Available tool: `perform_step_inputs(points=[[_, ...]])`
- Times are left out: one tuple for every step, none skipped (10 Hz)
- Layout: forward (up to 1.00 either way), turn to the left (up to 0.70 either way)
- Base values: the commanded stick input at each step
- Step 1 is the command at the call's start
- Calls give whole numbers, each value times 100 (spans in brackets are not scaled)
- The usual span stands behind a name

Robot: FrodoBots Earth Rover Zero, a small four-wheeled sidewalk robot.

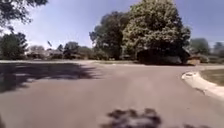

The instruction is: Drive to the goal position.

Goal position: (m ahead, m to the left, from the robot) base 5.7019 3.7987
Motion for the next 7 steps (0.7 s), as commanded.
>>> perform_step_inputs(points=[[70,0],[70,0],[70,0],[70,0],[70,0],[70,0],[70,0]])
